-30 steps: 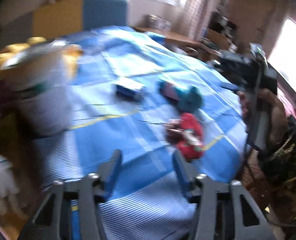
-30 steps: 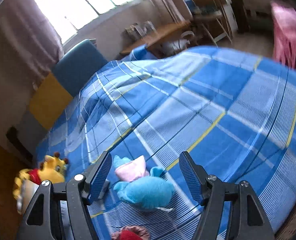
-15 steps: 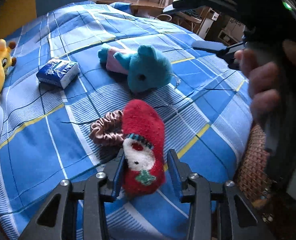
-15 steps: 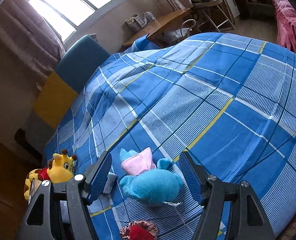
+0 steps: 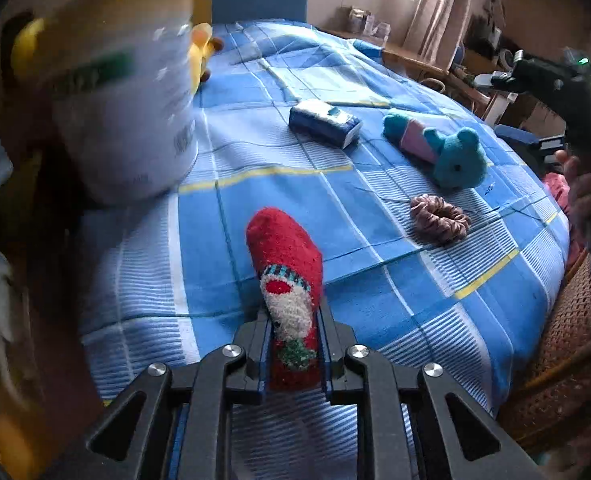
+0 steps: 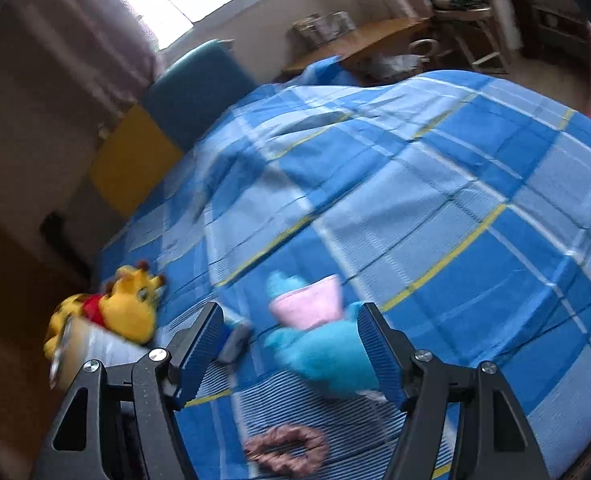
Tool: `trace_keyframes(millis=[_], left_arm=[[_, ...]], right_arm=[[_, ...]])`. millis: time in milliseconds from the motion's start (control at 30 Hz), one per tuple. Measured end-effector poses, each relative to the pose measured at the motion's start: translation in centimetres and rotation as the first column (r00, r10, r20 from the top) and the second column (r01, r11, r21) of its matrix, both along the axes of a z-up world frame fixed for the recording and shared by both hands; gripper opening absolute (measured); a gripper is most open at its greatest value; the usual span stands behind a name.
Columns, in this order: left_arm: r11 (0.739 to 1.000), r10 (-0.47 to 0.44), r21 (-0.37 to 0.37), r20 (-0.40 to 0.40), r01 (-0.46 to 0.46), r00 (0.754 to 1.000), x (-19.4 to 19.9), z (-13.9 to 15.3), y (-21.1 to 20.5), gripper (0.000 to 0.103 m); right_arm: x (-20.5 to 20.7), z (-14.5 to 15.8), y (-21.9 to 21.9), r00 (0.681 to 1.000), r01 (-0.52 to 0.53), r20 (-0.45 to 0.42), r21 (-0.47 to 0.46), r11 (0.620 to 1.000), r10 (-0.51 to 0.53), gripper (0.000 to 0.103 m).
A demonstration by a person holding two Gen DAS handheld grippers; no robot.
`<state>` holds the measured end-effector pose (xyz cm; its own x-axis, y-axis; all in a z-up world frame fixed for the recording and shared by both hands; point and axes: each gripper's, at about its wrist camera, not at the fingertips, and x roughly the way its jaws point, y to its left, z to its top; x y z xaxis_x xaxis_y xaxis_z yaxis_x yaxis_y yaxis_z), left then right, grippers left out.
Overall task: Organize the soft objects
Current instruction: 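Reach the left tool to the red Christmas sock and grasp it, then grasp the brown satin scrunchie with the right tool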
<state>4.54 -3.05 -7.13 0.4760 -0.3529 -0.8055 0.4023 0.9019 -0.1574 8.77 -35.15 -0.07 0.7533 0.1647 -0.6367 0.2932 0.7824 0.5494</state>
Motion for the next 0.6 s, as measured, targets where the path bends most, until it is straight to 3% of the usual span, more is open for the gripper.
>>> trace_keyframes(millis=[100,200,300,433,600], left_arm=[[1.000,-0.001,-0.019,-0.015,0.001,1.000,0.1,-0.2,0.3,0.021],[0.999,0.002,-0.037,-0.030,-0.004,1.000,0.5,-0.6,0.4,0.023],[0.998,0.001,-0.061,-0.042,-0.004,0.999,0.8,-0.7,0.5,0.024],[0.998,-0.001,-0.067,-0.039,-0.001,0.999,0.7,-0.6,0.7,0.024],[0.996,0.001,-0.087,-0.043,-0.005,0.999,0.5,-0.7,1.1,0.024]], right_arm=[[0.3,0.6,2.8,0.988,-0.151,0.007,-0.019,0.988,0.151,0.071],[1.0,0.0,6.0,0.953,-0.295,-0.082,-0.052,0.954,0.291,0.071],[1.9,-1.4,8.9,0.894,-0.420,-0.233,-0.135,0.897,0.383,0.071],[2.9,-3.6,12.1,0.777,-0.586,-0.437,-0.240,0.774,0.453,0.071],[2.9,-5.7,14.1,0.652,-0.725,-0.590,-0.300,0.621,0.477,0.073]])
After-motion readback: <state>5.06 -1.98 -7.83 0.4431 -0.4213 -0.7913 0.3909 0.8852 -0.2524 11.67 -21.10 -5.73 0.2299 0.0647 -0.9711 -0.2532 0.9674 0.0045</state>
